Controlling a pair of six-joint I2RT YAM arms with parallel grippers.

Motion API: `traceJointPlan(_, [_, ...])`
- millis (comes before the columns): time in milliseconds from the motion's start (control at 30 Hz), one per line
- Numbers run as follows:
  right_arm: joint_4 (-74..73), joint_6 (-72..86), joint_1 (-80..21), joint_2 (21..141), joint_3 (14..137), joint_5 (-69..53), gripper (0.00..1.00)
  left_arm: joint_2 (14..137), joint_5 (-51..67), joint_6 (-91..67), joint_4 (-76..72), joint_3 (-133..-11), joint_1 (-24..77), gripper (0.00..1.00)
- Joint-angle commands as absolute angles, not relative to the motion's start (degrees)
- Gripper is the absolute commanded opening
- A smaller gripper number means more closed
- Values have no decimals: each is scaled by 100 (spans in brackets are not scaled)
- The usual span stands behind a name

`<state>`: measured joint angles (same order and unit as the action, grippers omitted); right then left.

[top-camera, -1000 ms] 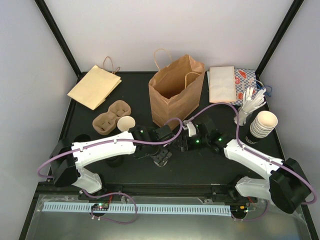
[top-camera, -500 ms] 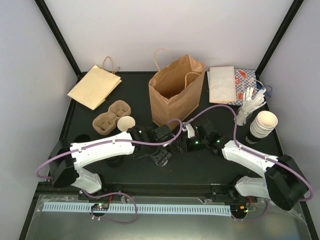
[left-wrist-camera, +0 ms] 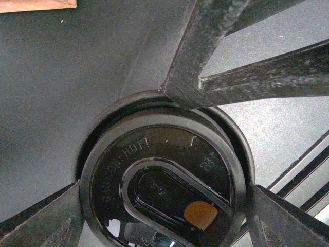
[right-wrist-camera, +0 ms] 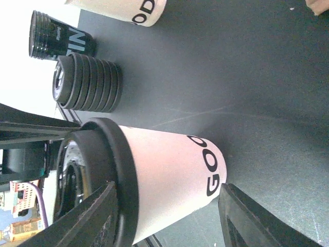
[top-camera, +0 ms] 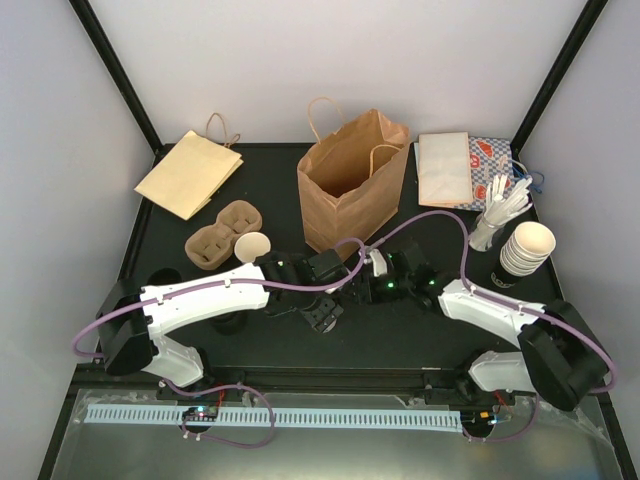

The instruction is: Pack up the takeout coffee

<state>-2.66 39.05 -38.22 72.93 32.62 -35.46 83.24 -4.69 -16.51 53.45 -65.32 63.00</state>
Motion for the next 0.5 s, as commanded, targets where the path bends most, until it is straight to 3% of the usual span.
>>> traceJointPlan(0, [-98,3860,-3814,7478,3304,-3529,56,8479,-212,-1582,5388,-6425,6302,85])
traceJointPlan(267, [-140,3755,-3832,7753,3247,-3664,55,8499,-179,-1591,5314,-6356,6299,85])
traceJointPlan(467, [-617,3672,-3825,7952,3079,-3053,49,8491,-151,-1625,5283,-6306,6302,85])
